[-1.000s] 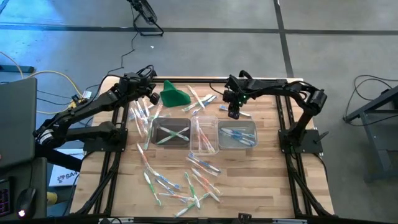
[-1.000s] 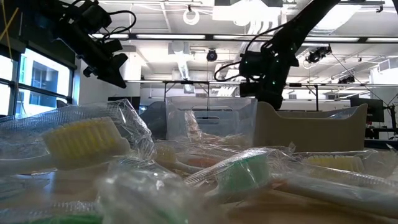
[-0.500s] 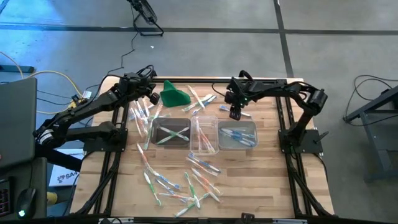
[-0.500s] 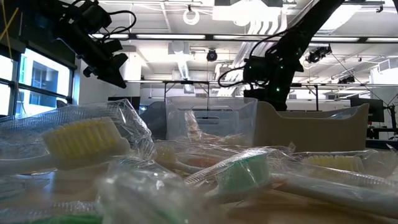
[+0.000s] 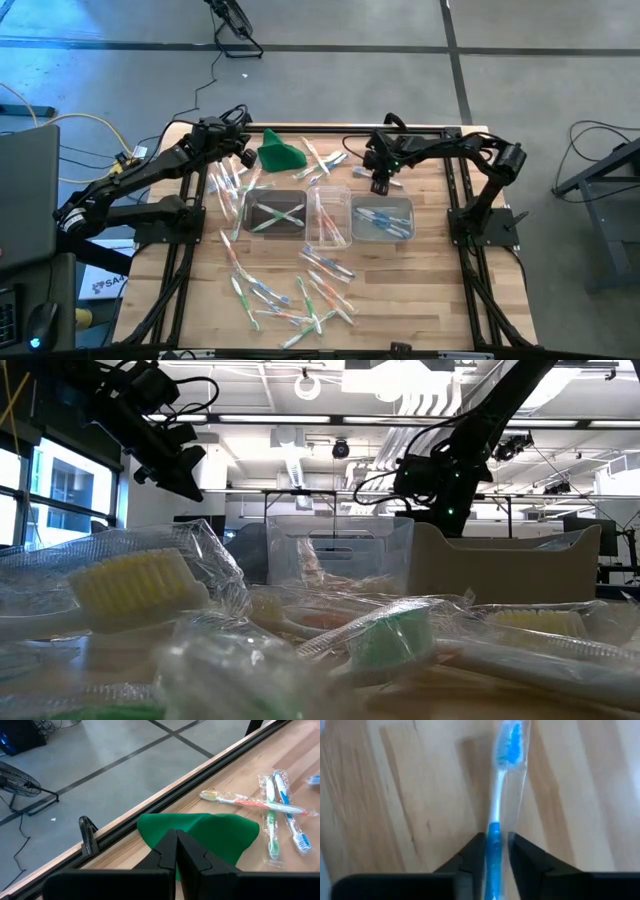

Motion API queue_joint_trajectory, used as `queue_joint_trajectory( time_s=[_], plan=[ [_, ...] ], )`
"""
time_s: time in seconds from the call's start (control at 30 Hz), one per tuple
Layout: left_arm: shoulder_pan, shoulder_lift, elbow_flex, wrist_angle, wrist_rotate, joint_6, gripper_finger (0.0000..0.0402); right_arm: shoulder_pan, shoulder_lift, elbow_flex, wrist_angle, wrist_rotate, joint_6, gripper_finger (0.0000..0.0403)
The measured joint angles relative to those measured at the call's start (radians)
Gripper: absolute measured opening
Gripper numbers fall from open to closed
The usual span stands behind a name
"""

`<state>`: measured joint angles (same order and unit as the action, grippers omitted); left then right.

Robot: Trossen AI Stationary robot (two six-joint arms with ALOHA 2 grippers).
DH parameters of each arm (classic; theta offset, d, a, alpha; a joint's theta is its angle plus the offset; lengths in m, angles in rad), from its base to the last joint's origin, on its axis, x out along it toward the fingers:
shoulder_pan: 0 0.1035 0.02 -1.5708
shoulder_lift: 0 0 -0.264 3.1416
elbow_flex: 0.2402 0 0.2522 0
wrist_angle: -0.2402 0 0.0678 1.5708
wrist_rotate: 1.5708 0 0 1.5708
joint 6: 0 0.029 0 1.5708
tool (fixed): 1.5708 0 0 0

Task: Pick & Place Toothbrushes
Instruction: Put the blue toothbrush into the gray bin

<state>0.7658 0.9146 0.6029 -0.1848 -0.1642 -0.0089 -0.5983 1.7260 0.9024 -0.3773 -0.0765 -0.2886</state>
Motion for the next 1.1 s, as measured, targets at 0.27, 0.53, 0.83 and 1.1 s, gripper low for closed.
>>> queue_joint_trajectory(
  time_s=[0.27, 0.53, 0.83, 1.1],
  plan=[
    [0.000, 0.000, 0.000, 0.000, 0.000, 0.000, 0.0000, 0.000, -0.001, 0.000, 0.078, 0.033, -0.004, 0.0004],
    [0.000, 0.000, 0.000, 0.002, 0.000, 0.000, 0.0000, 0.000, -0.006, 0.041, 0.075, 0.049, -0.031, 0.0002],
    [0.000, 0.000, 0.000, 0.002, 0.000, -0.001, 0.0000, 0.001, -0.050, 0.163, 0.013, 0.057, -0.098, 0.0002],
    [0.000, 0.000, 0.000, 0.003, 0.000, -0.003, 0.0000, 0.000, -0.200, 0.248, -0.093, 0.107, -0.103, 0.0002]
  ],
)
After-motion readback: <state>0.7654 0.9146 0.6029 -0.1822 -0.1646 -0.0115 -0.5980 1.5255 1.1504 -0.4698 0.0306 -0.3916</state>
